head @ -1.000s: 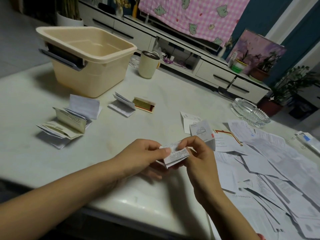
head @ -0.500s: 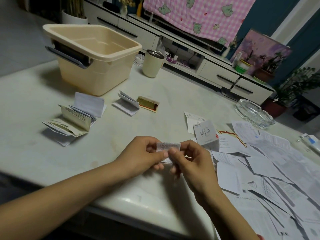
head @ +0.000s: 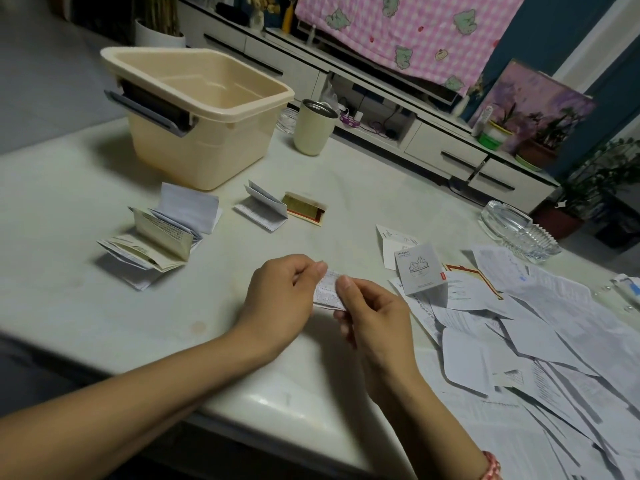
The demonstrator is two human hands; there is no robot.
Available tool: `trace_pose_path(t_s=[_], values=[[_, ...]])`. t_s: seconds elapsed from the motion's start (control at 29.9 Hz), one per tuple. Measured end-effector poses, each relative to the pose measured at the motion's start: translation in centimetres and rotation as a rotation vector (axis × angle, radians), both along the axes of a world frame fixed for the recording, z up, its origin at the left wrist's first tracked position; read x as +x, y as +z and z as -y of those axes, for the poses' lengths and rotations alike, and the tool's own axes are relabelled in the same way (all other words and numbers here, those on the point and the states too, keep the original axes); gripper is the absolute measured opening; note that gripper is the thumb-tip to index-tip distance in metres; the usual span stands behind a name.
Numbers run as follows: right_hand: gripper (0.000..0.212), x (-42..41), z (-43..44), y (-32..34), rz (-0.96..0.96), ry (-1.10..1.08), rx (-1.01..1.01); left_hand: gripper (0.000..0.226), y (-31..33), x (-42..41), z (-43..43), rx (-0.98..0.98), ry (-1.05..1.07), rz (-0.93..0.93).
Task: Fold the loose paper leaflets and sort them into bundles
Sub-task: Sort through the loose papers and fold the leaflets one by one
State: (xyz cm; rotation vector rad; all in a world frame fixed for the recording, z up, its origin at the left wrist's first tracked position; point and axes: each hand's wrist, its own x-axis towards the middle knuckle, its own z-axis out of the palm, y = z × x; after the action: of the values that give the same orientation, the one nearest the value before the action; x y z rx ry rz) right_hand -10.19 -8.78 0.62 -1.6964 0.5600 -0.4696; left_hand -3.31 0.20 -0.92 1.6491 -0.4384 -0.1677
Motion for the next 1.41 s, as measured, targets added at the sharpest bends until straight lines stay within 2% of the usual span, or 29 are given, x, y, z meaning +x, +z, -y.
trace_pose_path(t_s=[0.13,0.3,0.44,0.57,0.67,0.74,0.8,0.87,1.04,1.14,1.24,1.34,1.41], values=[[0.01,0.8,-0.7,0.6,0.023,0.051,0.16,0.03,0.1,1.1,-0.1,-0.045,0.122,0.026],[0.013,2.1,-0.1,-0.1,-0.027,-0.085,0.135,0.019,0.1,2.4,0.4,0.028,0.067,-0.199],[0.012,3.9,1.2,-0.2,-0.109,-0.159,0.115,0.033,-0.1,2.8,0.3,0.125,0.091,-0.309],[0.009,6.4,0.3,-0.5,-0.148,-0.081,-0.009,0.029,0.6,1.6,-0.6,0.02,0.268,-0.182],[0.011,8.9,-1.1,-1.0,-0.16,-0.021,-0.072,0.045,0.6,-0.1,-1.2,-0.118,0.314,-0.015],[0.017,10.3,-1.8,-1.4,-0.179,0.021,-0.167,0.05,0.0,-0.6,-1.2,-0.134,0.284,0.046],[0.025,10.9,-2.2,-1.6,-0.208,0.071,-0.283,0.051,-0.5,-0.5,-1.3,-0.108,0.261,0.052],[0.029,10.8,-2.2,-1.4,-0.233,0.082,-0.301,0.049,-0.7,-0.2,-1.4,-0.071,0.245,0.012],[0.02,7.1,0.4,0.6,-0.2,0.066,-0.308,0.045,-0.5,0.1,-0.8,0.017,0.14,-0.03],[0.008,3.7,3.2,1.7,-0.156,-0.029,-0.381,0.036,-0.4,-0.1,0.0,0.044,0.059,-0.043],[0.01,1.0,7.0,2.1,-0.09,-0.287,-0.523,0.03,0.0,-0.4,0.8,0.063,0.015,-0.072],[0.012,-0.8,10.0,2.5,-0.136,-0.461,-0.762,0.029,0.1,-0.6,1.2,0.076,-0.008,-0.101],[0.015,-1.8,11.1,2.7,-0.186,-0.456,-0.8,0.029,0.1,-0.8,1.5,0.094,-0.034,-0.107]])
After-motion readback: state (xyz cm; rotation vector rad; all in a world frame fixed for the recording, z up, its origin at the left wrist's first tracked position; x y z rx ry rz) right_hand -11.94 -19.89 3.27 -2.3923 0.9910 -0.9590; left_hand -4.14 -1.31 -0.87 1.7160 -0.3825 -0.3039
